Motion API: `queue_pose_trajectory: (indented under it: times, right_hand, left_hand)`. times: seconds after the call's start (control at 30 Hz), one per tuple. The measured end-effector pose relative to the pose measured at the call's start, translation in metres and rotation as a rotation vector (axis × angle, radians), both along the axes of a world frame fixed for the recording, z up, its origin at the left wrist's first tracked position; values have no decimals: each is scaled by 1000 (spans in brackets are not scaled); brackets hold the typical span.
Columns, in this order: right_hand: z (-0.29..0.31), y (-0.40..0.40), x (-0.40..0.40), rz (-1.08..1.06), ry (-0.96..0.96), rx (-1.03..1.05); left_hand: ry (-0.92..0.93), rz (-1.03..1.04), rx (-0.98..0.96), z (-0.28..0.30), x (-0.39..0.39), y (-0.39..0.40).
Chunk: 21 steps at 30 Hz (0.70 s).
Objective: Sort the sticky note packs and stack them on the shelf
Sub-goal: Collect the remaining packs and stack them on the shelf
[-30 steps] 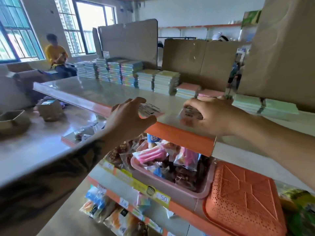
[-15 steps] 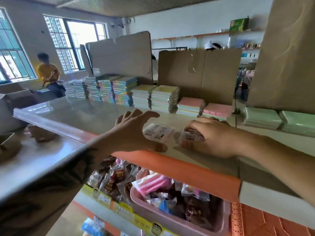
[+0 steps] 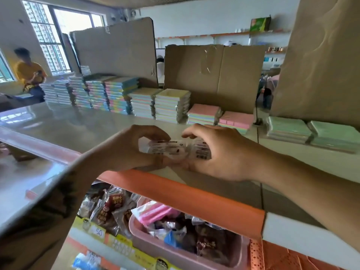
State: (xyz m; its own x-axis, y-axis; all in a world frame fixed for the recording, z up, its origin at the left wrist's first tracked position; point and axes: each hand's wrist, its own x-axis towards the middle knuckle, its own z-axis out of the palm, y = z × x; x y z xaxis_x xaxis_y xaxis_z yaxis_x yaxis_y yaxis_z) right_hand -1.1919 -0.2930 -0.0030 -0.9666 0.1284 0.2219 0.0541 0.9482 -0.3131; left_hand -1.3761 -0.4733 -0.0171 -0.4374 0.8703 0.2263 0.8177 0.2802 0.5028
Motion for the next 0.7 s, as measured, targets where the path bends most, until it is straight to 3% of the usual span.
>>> queue_pose_trajectory:
  times: [0.17, 0.47, 0.6, 0.7]
  right_hand:
    - [-8, 6, -6, 108, 123, -28]
    - [-10, 5, -9, 103, 353, -202]
    - [-8, 4, -10, 66, 432, -380]
    - [-6, 3, -10, 78, 399, -475]
  left_hand:
    - [-228, -156, 202, -1, 1, -3]
    - [-159, -137, 201, 1, 8, -2]
    - [-211, -64, 293, -1, 1, 0]
    - [-376, -55, 445, -3, -6, -3]
